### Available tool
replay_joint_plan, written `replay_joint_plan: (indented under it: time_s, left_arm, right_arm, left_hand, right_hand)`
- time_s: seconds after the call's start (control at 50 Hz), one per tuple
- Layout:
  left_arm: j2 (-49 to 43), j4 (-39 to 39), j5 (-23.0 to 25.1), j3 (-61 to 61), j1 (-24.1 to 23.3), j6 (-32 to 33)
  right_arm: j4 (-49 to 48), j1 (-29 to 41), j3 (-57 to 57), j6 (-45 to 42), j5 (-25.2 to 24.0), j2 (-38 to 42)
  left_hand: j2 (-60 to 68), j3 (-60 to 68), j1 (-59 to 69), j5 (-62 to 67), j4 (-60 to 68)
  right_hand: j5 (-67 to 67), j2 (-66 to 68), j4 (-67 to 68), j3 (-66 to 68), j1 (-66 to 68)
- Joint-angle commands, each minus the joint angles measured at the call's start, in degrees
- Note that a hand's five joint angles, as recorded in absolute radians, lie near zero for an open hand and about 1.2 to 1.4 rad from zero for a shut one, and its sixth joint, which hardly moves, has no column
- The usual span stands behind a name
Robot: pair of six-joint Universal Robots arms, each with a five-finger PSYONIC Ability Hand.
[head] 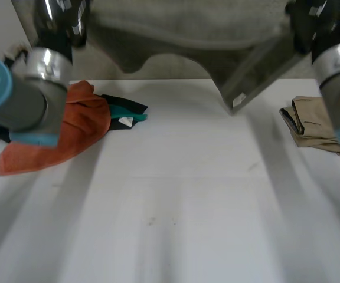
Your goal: Fold the laundry.
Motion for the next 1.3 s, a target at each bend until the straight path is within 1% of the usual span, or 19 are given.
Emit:
replay_joint_plan:
  time_s: [0.02,0.16,0.24,0.26,0.32,0.34,0.38,0.44,0.52,0.58,0.68,0.82,0.96,1.0,1.06,1.08,1.14,1.2,1.3]
  left_arm:
    - [-3.21,-1.64,0.47,-14.71,0.05,0.68]
    - [-0.85,-7.26,0.12,-24.83,-0.56,1.47]
    - [7.67,-17.71,-0.58,-30.11,-0.74,3.66]
    - [11.08,-23.56,-1.19,-31.51,-0.91,4.89]
    - [16.37,-33.78,-2.95,-32.58,-1.26,6.65]
    - [20.39,-40.60,-4.61,-32.58,-1.70,7.18]
    - [24.54,-47.23,-5.76,-32.49,-2.23,7.01]
    - [29.21,-52.18,-6.03,-32.32,-2.93,6.92]
    - [29.92,-49.30,-6.03,-32.93,-3.11,6.92]
    - [25.89,-44.99,-6.38,-32.93,-3.20,7.01]
    - [16.40,-39.80,-6.65,-31.01,-2.58,7.89]
    - [4.53,-33.39,-6.65,-20.12,-1.79,9.64]
    - [-2.59,-25.92,-5.86,0.17,0.49,19.13]
    - [-3.73,-21.11,-5.60,9.11,0.49,21.15]
    - [-4.00,-14.94,-5.16,16.00,0.06,19.23]
    - [-3.74,-10.48,-4.81,18.02,-0.12,16.18]
    - [-2.00,-3.18,-4.98,19.54,0.14,7.93]
    - [1.78,-2.61,-5.07,17.97,0.75,3.07]
    - [4.17,-7.00,-4.54,9.80,1.29,2.26]
  right_arm:
    - [5.90,-0.35,8.33,-0.66,-3.03,3.93]
    - [16.79,-3.34,11.25,-3.38,-4.44,3.15]
    - [28.30,-4.75,12.12,-9.17,-5.06,0.17]
    - [33.54,-5.53,12.74,-12.50,-4.53,-2.45]
    - [43.04,-8.69,14.14,-20.66,-3.83,-7.99]
    - [45.09,-9.57,14.50,-22.79,-3.65,-9.50]
    - [48.52,-11.16,15.20,-26.05,-3.65,-12.57]
    - [51.18,-12.83,16.52,-29.58,-4.53,-17.76]
    - [50.30,-12.92,18.80,-28.70,-4.62,-18.83]
    - [47.85,-12.75,21.61,-28.44,-4.62,-18.30]
    - [40.38,-12.48,21.89,-28.18,-3.39,-9.17]
    - [33.78,-8.89,13.02,-21.86,0.74,-1.26]
    - [23.51,-4.58,-4.29,-13.77,2.50,2.79]
    - [16.42,-3.96,-10.16,-9.13,3.81,2.53]
    - [6.83,-3.69,-13.44,-4.37,5.57,1.83]
    - [0.09,-3.96,-13.97,-1.92,7.32,0.78]
    - [-8.73,-3.61,-13.54,-0.14,9.35,-1.68]
    - [-7.81,-3.43,-12.93,-0.31,9.27,-2.65]
    - [-3.59,-3.52,-9.50,-0.14,6.81,-2.83]
  left_hand:
    - [11.28,11.48,13.96,14.48,11.13]
    - [11.28,11.48,13.96,14.48,11.13]
    - [11.28,11.48,13.96,14.48,11.13]
    - [11.28,11.48,13.96,14.48,11.13]
    - [11.28,11.48,13.96,14.48,11.13]
    - [11.28,11.48,13.96,14.48,11.13]
    - [11.28,11.48,13.96,14.48,11.13]
    - [11.28,11.48,13.96,14.48,11.13]
    - [11.28,11.48,13.96,14.48,11.13]
    - [11.28,11.48,13.96,14.48,11.13]
    - [11.28,11.48,13.96,14.48,11.13]
    - [11.28,11.48,13.96,14.48,11.13]
    - [11.28,11.48,13.96,14.48,11.13]
    - [11.28,11.48,13.96,14.48,11.13]
    - [11.28,11.48,13.96,14.48,11.13]
    - [11.28,11.48,13.96,14.48,11.13]
    - [11.28,11.48,13.96,14.48,11.13]
    - [11.28,11.48,13.96,14.48,11.13]
    - [11.28,11.48,13.96,14.48,11.13]
  right_hand:
    - [12.26,12.58,11.34,11.83,15.84]
    - [12.26,12.58,11.34,11.83,15.84]
    - [12.26,12.58,11.34,11.83,15.84]
    - [12.26,12.58,11.34,11.83,15.84]
    - [12.26,12.58,11.34,11.83,15.84]
    - [12.26,12.58,11.34,11.83,15.84]
    - [12.26,12.58,11.34,11.83,15.84]
    - [12.26,12.58,11.34,11.83,15.84]
    - [12.26,12.58,11.34,11.83,15.84]
    - [12.26,12.58,11.34,11.83,15.84]
    - [12.26,12.58,11.34,11.83,15.84]
    - [12.26,12.58,11.34,11.83,15.84]
    - [12.26,12.58,11.34,11.83,15.84]
    - [12.26,12.58,11.34,11.83,15.84]
    - [12.26,12.58,11.34,11.83,15.84]
    - [12.26,12.58,11.34,11.83,15.84]
    - [12.26,12.58,11.34,11.83,15.84]
    - [12.26,12.58,11.34,11.83,15.84]
    - [12.26,12.58,11.34,11.83,15.84]
